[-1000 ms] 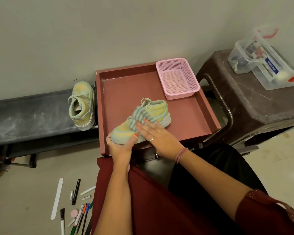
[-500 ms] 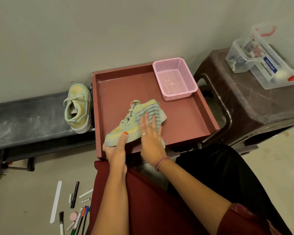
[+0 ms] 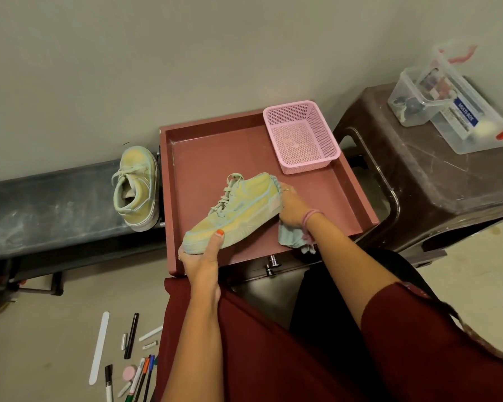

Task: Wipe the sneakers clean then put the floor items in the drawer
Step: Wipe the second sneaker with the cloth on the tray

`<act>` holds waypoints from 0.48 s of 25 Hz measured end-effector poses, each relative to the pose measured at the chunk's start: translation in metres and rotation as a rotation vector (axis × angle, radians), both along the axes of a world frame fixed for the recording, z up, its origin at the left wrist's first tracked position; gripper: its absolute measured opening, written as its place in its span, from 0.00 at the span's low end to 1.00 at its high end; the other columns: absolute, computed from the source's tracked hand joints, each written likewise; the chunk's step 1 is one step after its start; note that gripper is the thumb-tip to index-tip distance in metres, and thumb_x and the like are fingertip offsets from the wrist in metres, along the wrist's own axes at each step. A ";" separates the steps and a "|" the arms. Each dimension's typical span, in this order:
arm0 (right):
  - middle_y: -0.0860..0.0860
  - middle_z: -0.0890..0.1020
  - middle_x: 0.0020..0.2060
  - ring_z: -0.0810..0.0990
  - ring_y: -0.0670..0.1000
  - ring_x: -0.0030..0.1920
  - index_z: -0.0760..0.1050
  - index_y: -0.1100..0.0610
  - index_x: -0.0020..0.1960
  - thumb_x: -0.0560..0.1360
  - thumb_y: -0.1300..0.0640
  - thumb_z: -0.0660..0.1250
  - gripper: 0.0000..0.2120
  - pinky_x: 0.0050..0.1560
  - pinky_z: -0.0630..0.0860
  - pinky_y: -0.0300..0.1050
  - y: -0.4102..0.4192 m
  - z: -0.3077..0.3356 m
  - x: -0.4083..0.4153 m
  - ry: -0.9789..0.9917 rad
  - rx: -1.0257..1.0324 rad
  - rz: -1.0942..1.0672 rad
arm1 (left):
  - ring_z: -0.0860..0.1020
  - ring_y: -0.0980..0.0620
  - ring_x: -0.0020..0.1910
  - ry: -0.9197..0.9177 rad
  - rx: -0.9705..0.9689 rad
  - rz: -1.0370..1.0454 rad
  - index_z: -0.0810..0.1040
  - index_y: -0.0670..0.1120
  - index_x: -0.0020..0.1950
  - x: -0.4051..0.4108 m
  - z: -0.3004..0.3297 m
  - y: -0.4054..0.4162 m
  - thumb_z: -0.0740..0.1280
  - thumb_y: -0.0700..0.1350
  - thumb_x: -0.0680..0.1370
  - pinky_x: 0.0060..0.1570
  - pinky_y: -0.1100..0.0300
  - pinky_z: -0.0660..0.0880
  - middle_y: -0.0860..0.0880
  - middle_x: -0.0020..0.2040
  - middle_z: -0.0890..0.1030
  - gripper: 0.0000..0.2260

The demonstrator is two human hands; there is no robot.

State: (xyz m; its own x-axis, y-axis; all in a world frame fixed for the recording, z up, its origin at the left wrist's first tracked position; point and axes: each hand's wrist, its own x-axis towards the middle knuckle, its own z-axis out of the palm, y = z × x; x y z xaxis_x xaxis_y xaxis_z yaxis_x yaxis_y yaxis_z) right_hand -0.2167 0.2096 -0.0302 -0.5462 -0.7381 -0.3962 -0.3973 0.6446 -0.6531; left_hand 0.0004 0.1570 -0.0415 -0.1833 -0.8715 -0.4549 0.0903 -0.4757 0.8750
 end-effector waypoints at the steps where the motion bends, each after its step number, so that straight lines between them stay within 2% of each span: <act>1: 0.59 0.69 0.66 0.70 0.58 0.65 0.63 0.62 0.71 0.72 0.71 0.58 0.27 0.68 0.66 0.48 -0.001 0.002 -0.009 -0.089 0.041 0.035 | 0.80 0.52 0.56 -0.014 -0.007 0.012 0.66 0.42 0.67 -0.001 0.000 0.001 0.81 0.46 0.62 0.58 0.58 0.75 0.45 0.59 0.79 0.38; 3: 0.59 0.75 0.60 0.74 0.58 0.62 0.69 0.64 0.65 0.71 0.72 0.56 0.22 0.65 0.71 0.50 -0.008 0.005 -0.017 -0.190 0.075 0.024 | 0.79 0.55 0.54 -0.049 -0.029 0.022 0.65 0.43 0.66 -0.002 0.002 0.003 0.78 0.41 0.67 0.54 0.63 0.75 0.46 0.60 0.78 0.33; 5: 0.61 0.72 0.64 0.70 0.61 0.66 0.65 0.64 0.68 0.71 0.71 0.56 0.26 0.67 0.68 0.55 -0.011 0.003 -0.005 -0.165 0.042 -0.044 | 0.79 0.56 0.54 -0.057 -0.049 0.013 0.64 0.43 0.67 -0.001 0.003 0.003 0.79 0.41 0.65 0.53 0.64 0.74 0.46 0.60 0.78 0.36; 7: 0.58 0.55 0.75 0.52 0.59 0.75 0.48 0.60 0.77 0.70 0.73 0.55 0.37 0.75 0.53 0.55 -0.001 0.001 0.024 -0.005 -0.028 -0.082 | 0.79 0.56 0.54 -0.047 -0.066 -0.004 0.64 0.44 0.68 -0.001 0.005 0.003 0.80 0.45 0.62 0.54 0.63 0.75 0.48 0.59 0.78 0.40; 8: 0.54 0.46 0.77 0.43 0.56 0.76 0.41 0.58 0.77 0.69 0.76 0.53 0.42 0.76 0.45 0.53 0.009 0.006 0.044 0.047 -0.068 -0.068 | 0.79 0.56 0.55 -0.049 -0.075 -0.016 0.64 0.45 0.68 -0.001 0.005 0.002 0.79 0.47 0.60 0.53 0.64 0.75 0.49 0.58 0.78 0.40; 10: 0.50 0.39 0.77 0.35 0.53 0.76 0.39 0.56 0.77 0.67 0.78 0.53 0.45 0.75 0.38 0.51 0.021 0.019 0.077 0.217 -0.189 0.113 | 0.79 0.55 0.55 -0.045 -0.093 -0.038 0.64 0.46 0.65 0.000 0.006 0.003 0.78 0.47 0.60 0.54 0.63 0.75 0.50 0.57 0.78 0.38; 12: 0.49 0.40 0.77 0.36 0.53 0.76 0.40 0.55 0.77 0.68 0.76 0.56 0.44 0.73 0.40 0.52 0.025 0.027 0.090 0.452 -0.176 0.349 | 0.79 0.54 0.56 -0.033 -0.102 -0.058 0.64 0.47 0.64 0.001 0.006 0.004 0.77 0.45 0.61 0.57 0.60 0.75 0.48 0.57 0.78 0.36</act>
